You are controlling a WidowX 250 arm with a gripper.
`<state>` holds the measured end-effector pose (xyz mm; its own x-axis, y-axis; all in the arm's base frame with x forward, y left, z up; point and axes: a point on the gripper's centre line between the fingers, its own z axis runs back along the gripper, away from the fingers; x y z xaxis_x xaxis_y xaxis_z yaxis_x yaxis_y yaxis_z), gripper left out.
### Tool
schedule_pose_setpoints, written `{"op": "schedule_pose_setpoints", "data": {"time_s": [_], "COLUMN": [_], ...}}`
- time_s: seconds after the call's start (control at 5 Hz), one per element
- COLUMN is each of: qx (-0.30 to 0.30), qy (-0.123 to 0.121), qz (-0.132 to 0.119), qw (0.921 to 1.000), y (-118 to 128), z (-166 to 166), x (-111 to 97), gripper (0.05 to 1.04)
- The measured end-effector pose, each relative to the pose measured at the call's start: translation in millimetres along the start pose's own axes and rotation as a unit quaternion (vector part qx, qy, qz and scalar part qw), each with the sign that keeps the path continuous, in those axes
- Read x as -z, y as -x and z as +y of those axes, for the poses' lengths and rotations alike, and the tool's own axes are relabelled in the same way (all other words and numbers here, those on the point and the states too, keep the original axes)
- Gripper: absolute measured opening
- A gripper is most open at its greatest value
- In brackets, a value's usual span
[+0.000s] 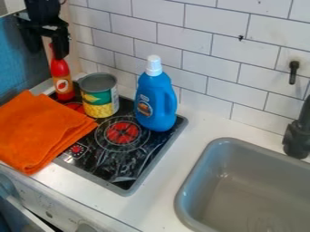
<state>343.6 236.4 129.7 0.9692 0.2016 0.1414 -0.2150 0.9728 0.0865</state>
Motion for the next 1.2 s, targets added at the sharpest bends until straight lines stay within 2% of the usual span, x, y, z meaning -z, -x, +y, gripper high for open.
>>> {"op": "schedule_pose_setpoints", "data": {"time_s": [0.2,0.4,0.8,1.0,1.2], "qx": [-0.004,-0.005,-0.003,-0.009,-0.016], "qy": [0.006,0.008,0.023,0.031,0.039], "qz": [0.014,0.021,-0.002,-0.006,0.000], "qw": [0.9999,0.9997,0.9997,0.9995,0.9991], "y": [-0.7,-1.0,-8.4,-10.1,-6.9], "z": [-0.7,-0.7,-5.3,-9.0,-11.5], "x": [9.9,15.6,15.6,15.5,13.2], "gripper": [1.000,0.942,0.422,0.359,0.359]}}
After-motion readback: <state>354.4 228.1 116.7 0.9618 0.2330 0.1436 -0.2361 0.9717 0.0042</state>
